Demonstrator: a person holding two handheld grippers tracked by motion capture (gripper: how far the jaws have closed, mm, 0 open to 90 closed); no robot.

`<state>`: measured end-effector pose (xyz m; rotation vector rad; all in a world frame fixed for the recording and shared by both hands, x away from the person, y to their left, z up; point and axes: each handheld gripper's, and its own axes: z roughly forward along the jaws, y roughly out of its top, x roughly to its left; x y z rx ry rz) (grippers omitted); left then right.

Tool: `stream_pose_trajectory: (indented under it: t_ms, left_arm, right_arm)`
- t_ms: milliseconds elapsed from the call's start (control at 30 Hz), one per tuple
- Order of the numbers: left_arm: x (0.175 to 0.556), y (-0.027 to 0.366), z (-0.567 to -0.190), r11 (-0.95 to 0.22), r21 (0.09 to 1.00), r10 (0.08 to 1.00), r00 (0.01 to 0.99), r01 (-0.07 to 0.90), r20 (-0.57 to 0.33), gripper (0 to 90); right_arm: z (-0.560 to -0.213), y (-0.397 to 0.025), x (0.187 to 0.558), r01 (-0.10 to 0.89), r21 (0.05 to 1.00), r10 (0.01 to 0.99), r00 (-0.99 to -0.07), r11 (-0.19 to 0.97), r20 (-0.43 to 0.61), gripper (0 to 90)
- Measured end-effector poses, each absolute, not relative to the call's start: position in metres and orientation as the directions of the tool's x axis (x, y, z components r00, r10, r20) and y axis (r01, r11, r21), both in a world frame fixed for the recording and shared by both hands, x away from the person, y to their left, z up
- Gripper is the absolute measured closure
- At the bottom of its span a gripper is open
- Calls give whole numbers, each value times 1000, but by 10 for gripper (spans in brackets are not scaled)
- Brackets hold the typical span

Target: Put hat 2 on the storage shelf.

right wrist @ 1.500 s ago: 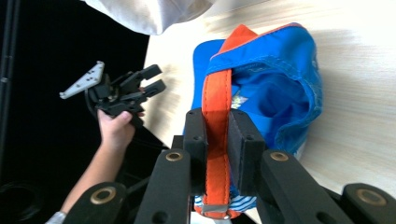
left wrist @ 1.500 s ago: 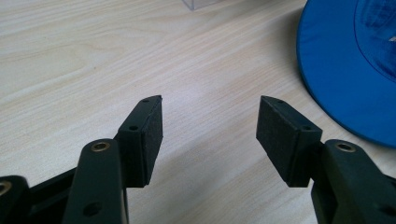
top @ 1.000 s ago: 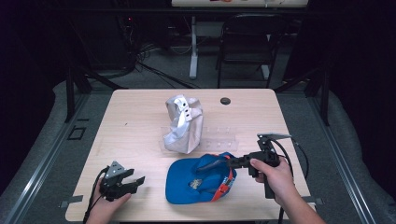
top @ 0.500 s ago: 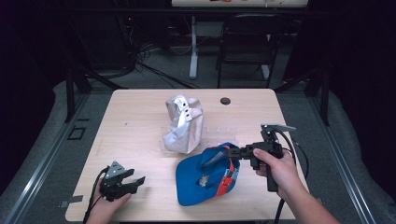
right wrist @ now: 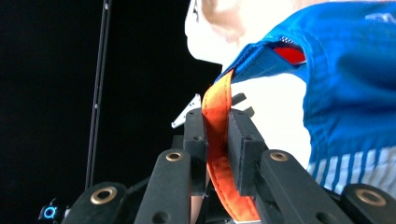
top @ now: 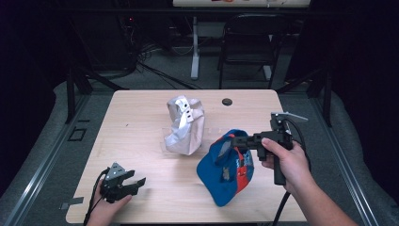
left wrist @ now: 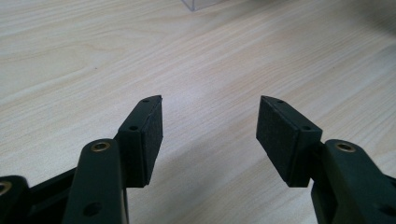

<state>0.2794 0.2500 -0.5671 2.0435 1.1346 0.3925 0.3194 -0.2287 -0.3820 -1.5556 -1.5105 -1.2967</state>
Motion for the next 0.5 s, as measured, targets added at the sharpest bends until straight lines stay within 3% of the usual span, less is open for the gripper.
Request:
stream_pose_trajectory:
  t_ms: [500]
  left_arm:
    - [279,251,-567,-313,744,824,559,591,-97,415]
  right_arm:
    - [-343,-250,332,935,235,392,-118,-267,912,790]
